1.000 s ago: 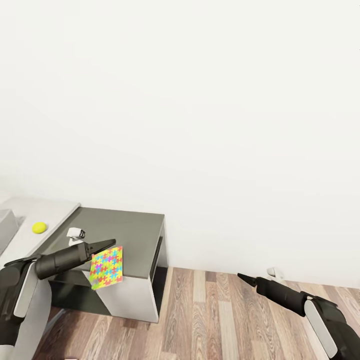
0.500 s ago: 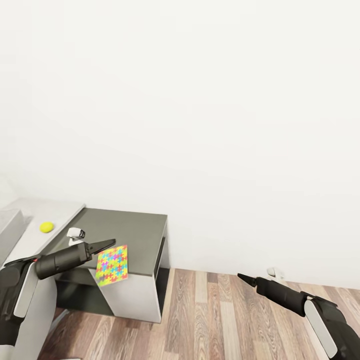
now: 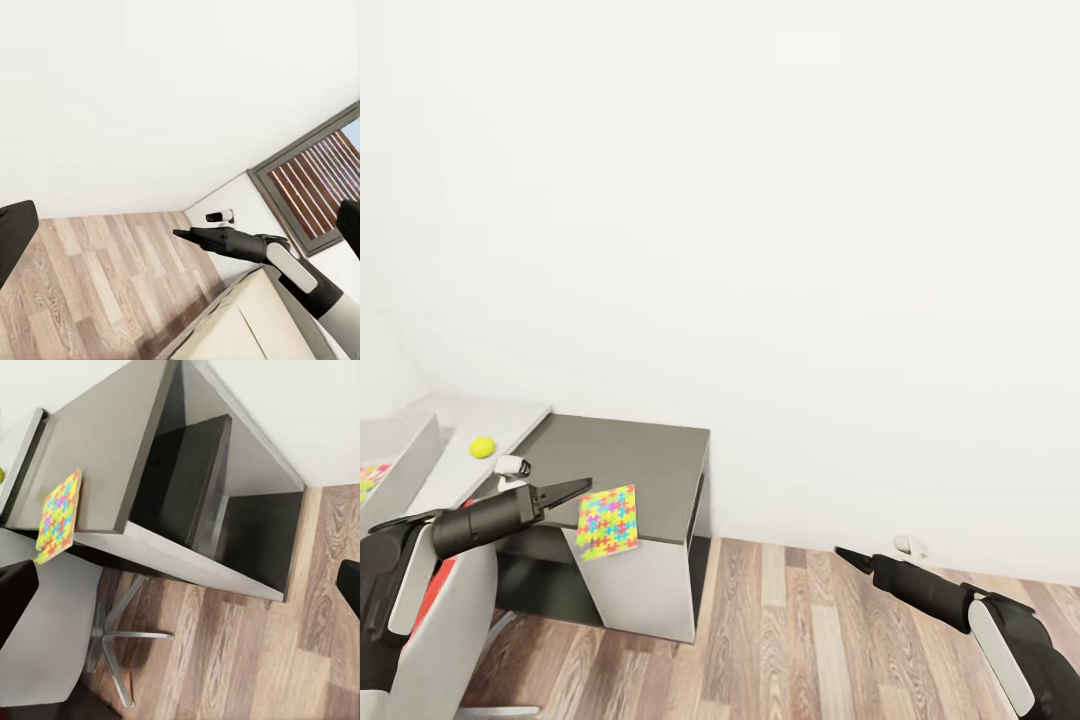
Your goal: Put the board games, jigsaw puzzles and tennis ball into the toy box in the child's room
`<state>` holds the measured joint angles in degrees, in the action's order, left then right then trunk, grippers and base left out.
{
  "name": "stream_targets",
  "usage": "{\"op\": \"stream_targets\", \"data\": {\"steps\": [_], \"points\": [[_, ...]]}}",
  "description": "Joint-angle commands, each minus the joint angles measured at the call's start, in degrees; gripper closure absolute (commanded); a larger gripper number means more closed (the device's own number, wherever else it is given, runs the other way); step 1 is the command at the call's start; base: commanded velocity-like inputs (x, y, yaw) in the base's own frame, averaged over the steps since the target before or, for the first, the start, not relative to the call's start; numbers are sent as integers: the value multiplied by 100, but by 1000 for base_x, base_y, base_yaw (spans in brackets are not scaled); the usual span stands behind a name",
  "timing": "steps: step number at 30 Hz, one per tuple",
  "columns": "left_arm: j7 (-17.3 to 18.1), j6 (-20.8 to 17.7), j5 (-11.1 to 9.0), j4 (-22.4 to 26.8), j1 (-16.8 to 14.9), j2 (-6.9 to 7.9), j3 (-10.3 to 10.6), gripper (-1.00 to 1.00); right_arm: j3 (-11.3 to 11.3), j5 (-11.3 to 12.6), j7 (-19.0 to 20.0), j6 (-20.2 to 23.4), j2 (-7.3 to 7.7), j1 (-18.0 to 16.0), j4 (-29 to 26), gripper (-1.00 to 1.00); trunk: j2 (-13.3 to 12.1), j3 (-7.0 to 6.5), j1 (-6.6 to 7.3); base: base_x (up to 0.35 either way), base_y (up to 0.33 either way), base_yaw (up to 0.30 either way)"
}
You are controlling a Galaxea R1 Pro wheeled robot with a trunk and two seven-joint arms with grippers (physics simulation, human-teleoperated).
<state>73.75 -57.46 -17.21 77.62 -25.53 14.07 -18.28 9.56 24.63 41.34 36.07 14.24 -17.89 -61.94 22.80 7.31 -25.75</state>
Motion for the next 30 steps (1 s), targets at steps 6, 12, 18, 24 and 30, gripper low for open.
{"op": "stream_targets", "data": {"steps": [6, 12, 18, 24, 30], "points": [[39, -50, -19, -5, 0, 39, -25, -100, 16, 31, 6, 41, 0, -4, 18, -100, 12, 6, -4, -1, 40, 12], [37, -30, -35, -9, 4, 47, -91, -100, 19, 33, -1, 47, 0, -4, 24, -100, 12, 6, -4, 0, 4, 1], [44, -37, -37, -10, 4, 51, -129, -100, 19, 29, -12, 42, 0, -4, 12, -100, 213, 96, -113, 0, 0, 0], [43, -37, -37, -10, 4, 52, -132, -100, 25, 32, 0, 62, 0, -4, 5, -100, 213, 96, -113, 0, 0, 0], [43, -40, -42, -10, 4, 50, -132, -100, 51, 41, 2, 84, 4, -4, -11, -100, 293, 132, -157, 0, 0, 0]]}}
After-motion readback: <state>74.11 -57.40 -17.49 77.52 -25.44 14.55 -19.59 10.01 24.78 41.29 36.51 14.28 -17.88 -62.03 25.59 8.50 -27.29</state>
